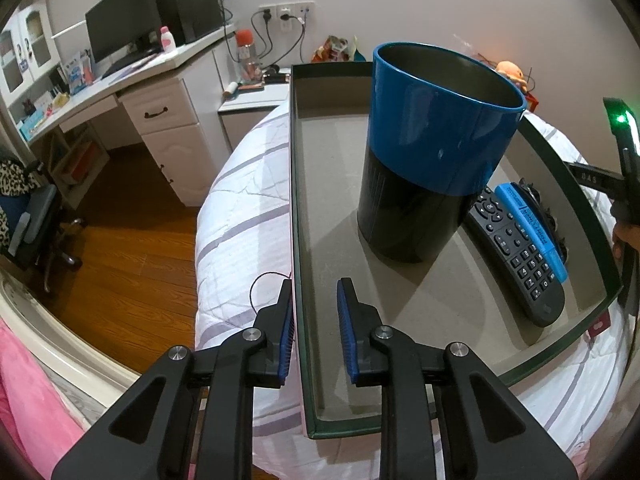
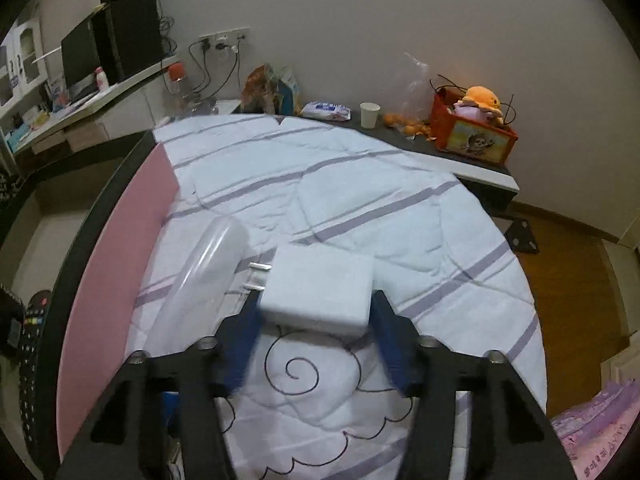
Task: Organize rigid objects
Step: 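Move the right tool to the white charger and grasp it, then carry the charger into the tray and release it beside the tumbler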
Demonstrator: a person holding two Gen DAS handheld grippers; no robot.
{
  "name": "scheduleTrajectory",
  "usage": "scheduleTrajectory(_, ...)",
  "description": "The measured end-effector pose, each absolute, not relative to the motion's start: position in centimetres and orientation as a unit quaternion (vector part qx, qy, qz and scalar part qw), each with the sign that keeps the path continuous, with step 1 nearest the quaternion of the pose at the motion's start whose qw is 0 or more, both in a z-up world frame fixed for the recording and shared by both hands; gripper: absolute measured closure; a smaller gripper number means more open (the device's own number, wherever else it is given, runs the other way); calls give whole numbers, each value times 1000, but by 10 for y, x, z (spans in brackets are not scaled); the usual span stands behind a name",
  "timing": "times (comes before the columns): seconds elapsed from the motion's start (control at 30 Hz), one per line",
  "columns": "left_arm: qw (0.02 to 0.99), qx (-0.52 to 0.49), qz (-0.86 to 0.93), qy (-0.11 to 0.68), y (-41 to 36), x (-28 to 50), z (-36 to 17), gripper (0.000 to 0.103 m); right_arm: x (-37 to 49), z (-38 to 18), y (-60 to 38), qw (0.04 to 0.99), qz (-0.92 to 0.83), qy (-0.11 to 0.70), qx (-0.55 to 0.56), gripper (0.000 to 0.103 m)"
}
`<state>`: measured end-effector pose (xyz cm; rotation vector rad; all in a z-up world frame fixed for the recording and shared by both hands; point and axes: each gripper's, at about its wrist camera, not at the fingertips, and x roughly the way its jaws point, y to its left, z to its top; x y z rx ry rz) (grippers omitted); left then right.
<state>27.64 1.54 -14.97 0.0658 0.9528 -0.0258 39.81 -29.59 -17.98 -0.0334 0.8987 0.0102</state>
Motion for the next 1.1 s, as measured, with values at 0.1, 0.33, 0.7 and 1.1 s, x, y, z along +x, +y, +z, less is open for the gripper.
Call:
scheduleTrajectory(0.1, 888, 32, -13, 459, 15, 276, -150, 82, 386, -177, -295, 899, 13, 437, -9, 50)
scheduleTrajectory(0.33, 888, 31, -13, 458, 15, 276, -149, 82, 327, -177, -305, 894, 29, 447, 11, 50)
scheduleTrajectory(0.7, 888, 29, -12, 459, 15, 277, -149, 81, 283, -179, -309, 897, 36, 440, 28, 45)
scheduleTrajectory(1.1, 887, 24, -16, 461, 17, 280, -150, 80, 286, -183, -308, 909, 28, 414, 38, 44)
